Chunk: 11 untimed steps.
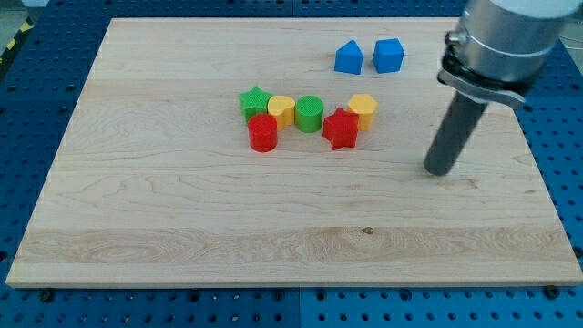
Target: Separate the hexagon from the red star
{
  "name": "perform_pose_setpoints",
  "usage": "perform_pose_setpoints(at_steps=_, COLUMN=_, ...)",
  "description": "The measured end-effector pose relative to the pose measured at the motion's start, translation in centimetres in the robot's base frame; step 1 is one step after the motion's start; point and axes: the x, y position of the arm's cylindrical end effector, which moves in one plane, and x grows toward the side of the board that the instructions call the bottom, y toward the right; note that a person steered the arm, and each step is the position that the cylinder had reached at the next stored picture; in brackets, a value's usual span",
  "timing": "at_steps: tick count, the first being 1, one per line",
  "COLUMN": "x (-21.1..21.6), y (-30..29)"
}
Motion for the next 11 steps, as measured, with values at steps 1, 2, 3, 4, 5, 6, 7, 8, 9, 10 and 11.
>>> perform_pose_setpoints(at_steps=1, x=-3.1, y=-1.8)
perform_pose_setpoints(at_steps=2, x=-6.1, y=-3.5)
perform_pose_setpoints(at_steps=3, x=-8.8, y=-5.9)
perform_pose_setpoints(at_steps=4, x=-10.9, y=-8.7)
perform_pose_setpoints(at_steps=5, x=-12.6, y=-11.5)
perform_pose_setpoints(at_steps=6, x=-13.5, y=-11.6)
perform_pose_setpoints(at_steps=7, x=-13.5, y=-11.6)
perform_pose_setpoints(at_steps=8, x=-12.8, y=-11.5)
perform_pose_setpoints(at_steps=9, x=-14.1, y=-9.6)
perform_pose_setpoints(at_steps=10, x=-13.4, y=-7.0)
perform_pose_setpoints(at_steps=11, x=-9.9, y=-5.8)
